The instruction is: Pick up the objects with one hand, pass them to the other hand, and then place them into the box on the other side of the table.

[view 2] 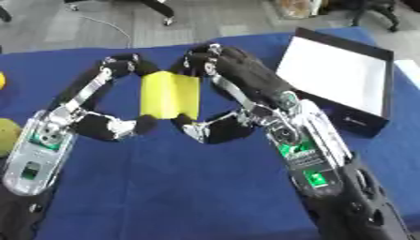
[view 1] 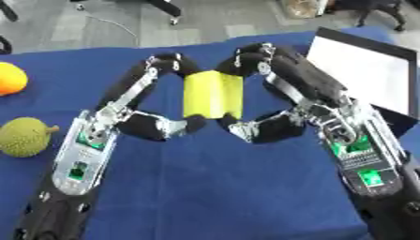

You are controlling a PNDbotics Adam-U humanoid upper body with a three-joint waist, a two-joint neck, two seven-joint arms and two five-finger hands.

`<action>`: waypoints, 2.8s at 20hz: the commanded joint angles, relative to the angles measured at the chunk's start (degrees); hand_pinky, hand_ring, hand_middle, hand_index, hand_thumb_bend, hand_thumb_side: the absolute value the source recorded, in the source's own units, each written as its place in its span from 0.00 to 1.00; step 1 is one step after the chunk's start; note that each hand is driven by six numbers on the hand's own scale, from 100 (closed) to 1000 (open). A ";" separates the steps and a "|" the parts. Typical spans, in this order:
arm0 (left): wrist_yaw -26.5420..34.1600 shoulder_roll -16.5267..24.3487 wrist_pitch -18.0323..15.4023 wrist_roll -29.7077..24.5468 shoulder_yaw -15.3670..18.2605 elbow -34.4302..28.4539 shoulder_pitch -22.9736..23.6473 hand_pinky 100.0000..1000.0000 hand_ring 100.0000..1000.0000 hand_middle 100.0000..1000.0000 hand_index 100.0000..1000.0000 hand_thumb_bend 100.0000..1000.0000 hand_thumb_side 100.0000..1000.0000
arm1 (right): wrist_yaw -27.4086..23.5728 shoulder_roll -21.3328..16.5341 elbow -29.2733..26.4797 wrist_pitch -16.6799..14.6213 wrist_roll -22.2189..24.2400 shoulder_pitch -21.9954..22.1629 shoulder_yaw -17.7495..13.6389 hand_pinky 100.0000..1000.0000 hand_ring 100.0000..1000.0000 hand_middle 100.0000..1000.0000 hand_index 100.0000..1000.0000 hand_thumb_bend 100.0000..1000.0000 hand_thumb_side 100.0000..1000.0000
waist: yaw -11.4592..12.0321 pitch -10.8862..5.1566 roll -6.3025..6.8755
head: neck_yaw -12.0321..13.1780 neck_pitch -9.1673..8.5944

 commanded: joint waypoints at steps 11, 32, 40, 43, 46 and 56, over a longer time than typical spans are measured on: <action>-0.40 -0.14 -1.23 0.21 -0.48 -0.38 -0.60 0.80 0.63 0.69 0.72 0.60 0.57 | -0.51 -0.49 -0.59 0.69 -0.68 -1.13 -0.97 0.53 0.51 0.10 0.35 0.00 0.00 | 0.01 -0.69 -0.41 | 0.10 -0.14; 1.96 -0.84 -0.16 3.30 2.06 -0.64 -0.25 0.80 0.64 0.70 0.73 0.67 0.63 | -0.99 -0.43 -0.59 0.27 -0.44 -0.98 -1.00 0.53 0.51 0.10 0.35 0.00 0.00 | 0.15 -0.75 -0.50 | -0.16 -0.14; 1.15 -1.36 0.34 6.32 2.84 -0.10 -0.64 0.80 0.65 0.70 0.73 0.67 0.62 | -1.76 -0.38 -0.59 0.05 0.04 -0.90 -0.83 0.53 0.51 0.10 0.36 0.00 0.00 | 0.09 -0.72 -0.51 | -0.33 -0.14; 0.87 -1.42 0.46 7.12 3.34 0.03 -0.56 0.80 0.65 0.70 0.73 0.67 0.62 | -1.87 -0.37 -0.59 0.11 -0.06 -0.84 -0.98 0.53 0.51 0.10 0.36 0.00 0.00 | 0.02 -0.73 -0.51 | -0.36 -0.14; 0.64 -1.37 0.70 8.08 4.28 0.06 -0.33 0.80 0.65 0.70 0.72 0.67 0.62 | -1.76 -0.38 -0.59 0.43 -0.48 -0.64 -1.49 0.52 0.51 0.10 0.36 0.00 0.00 | -0.10 -0.76 -0.51 | -0.37 -0.14; -0.39 0.31 2.72 12.88 10.06 -0.85 0.87 0.80 0.64 0.69 0.72 0.64 0.61 | -1.52 -4.28 -0.59 3.93 -7.73 0.74 -9.10 0.45 0.50 0.10 0.35 0.00 0.00 | -0.41 -0.87 -0.48 | -2.20 -0.14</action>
